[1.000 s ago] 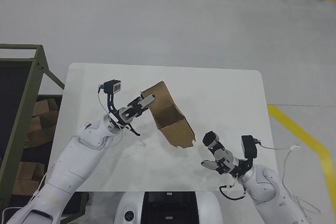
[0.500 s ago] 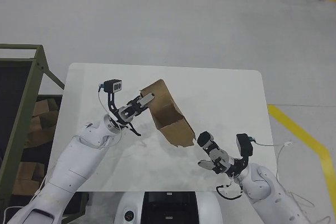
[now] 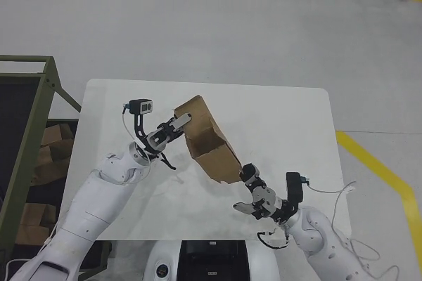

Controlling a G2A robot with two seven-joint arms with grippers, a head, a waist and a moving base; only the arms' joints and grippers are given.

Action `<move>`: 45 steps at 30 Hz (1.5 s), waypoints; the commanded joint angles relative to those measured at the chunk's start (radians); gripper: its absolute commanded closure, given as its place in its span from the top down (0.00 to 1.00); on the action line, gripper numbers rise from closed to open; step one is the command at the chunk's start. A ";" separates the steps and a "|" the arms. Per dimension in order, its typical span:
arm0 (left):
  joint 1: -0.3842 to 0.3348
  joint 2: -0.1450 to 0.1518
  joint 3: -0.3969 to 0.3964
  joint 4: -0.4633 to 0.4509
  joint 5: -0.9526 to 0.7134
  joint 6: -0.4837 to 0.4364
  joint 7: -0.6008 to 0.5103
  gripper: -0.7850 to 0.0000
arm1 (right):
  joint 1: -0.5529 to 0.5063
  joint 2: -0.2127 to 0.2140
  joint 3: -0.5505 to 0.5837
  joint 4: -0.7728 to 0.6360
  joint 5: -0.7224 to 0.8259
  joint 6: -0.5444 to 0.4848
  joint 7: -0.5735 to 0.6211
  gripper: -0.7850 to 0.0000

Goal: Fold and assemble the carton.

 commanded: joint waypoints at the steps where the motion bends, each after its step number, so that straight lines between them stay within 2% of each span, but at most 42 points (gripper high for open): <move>1: 0.000 -0.001 -0.001 -0.001 0.001 0.003 -0.002 0.00 | 0.003 -0.005 -0.013 0.000 -0.023 0.018 -0.020 0.94; 5: -0.001 -0.004 -0.003 -0.002 -0.001 0.008 -0.010 0.00 | 0.016 -0.015 -0.030 0.011 -0.049 0.027 -0.063 0.82; 8: -0.001 -0.006 -0.004 -0.001 -0.004 0.009 -0.017 0.00 | 0.023 -0.020 -0.037 0.019 -0.056 0.028 -0.080 0.67; 10: -0.001 -0.008 -0.006 0.000 -0.005 0.008 -0.020 0.00 | 0.025 -0.022 -0.040 0.021 -0.062 0.028 -0.091 0.52; 11: -0.001 -0.009 -0.006 0.000 -0.007 0.007 -0.021 0.00 | 0.025 -0.023 -0.040 0.020 -0.067 0.028 -0.095 0.48; 27: 0.006 -0.018 -0.021 0.007 -0.022 0.001 -0.039 0.00 | 0.023 -0.035 -0.044 0.019 -0.083 0.016 -0.133 0.22; 30: 0.006 -0.020 -0.024 0.009 -0.024 0.001 -0.043 0.00 | 0.023 -0.036 -0.041 0.020 -0.079 0.010 -0.131 0.09; 31: 0.007 -0.021 -0.024 0.009 -0.024 0.001 -0.044 0.00 | 0.023 -0.036 -0.041 0.019 -0.079 0.010 -0.130 0.00; 40: 0.006 -0.026 -0.029 0.014 -0.030 0.007 -0.057 0.00 | 0.020 -0.038 -0.030 0.010 -0.074 0.001 -0.115 0.00; 42: 0.005 -0.028 -0.028 0.016 -0.034 0.010 -0.065 0.45 | 0.018 -0.037 -0.025 0.005 -0.072 -0.002 -0.106 0.00; 43: 0.004 -0.028 -0.028 0.018 -0.035 0.010 -0.069 0.74 | 0.017 -0.037 -0.021 0.003 -0.070 -0.005 -0.100 0.00; 44: 0.003 -0.028 -0.028 0.021 -0.036 0.011 -0.071 0.95 | 0.017 -0.036 -0.019 0.000 -0.067 -0.009 -0.096 0.00; 45: 0.001 -0.029 -0.030 0.026 -0.036 0.014 -0.075 1.00 | 0.016 -0.035 -0.015 -0.002 -0.062 -0.019 -0.086 0.00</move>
